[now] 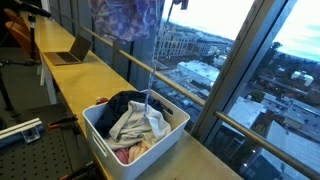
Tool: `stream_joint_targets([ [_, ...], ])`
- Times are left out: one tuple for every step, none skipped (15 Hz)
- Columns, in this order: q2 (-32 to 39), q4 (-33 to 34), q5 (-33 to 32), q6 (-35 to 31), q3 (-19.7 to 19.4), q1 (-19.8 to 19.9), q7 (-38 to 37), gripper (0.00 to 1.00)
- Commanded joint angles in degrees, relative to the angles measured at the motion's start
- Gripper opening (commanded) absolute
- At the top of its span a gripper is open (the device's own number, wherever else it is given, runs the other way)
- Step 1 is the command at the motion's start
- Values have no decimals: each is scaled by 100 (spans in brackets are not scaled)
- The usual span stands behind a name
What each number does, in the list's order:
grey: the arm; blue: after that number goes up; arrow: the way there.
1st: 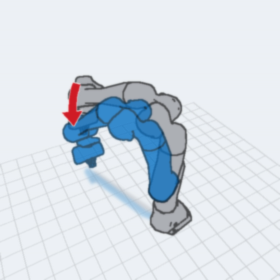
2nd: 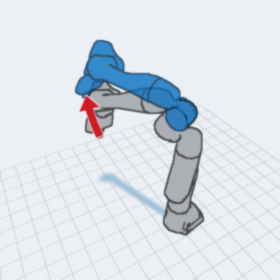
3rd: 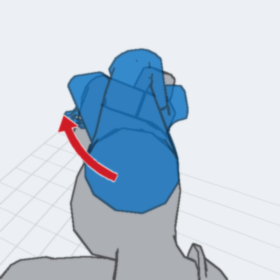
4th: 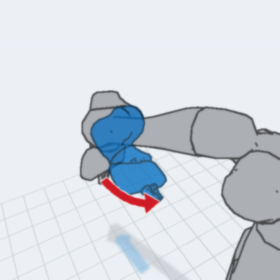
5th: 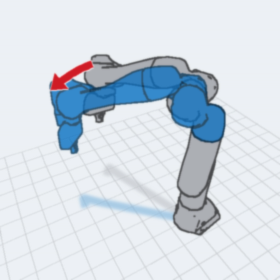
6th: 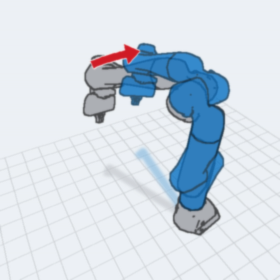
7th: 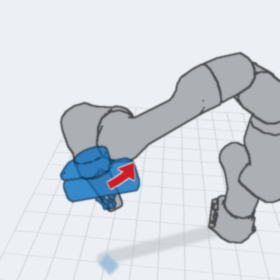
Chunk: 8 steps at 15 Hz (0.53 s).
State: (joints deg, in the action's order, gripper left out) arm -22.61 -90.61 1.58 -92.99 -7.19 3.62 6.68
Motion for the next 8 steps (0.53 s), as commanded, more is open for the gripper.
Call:
stream_joint_targets([
  [22,-237,124,-101,54,-102,41,4],
  [58,-374,148,-147,94,-151,43,4],
  [99,-500,159,-192,139,-199,31,4],
  [178,-693,203,-301,194,-267,33,4],
  [243,-843,219,-379,259,-319,28,4],
  [342,-1018,232,-513,327,-372,28,4],
  [444,-1145,245,-631,373,-418,58,4],
  [566,-1251,227,-758,412,-446,90,4],
])
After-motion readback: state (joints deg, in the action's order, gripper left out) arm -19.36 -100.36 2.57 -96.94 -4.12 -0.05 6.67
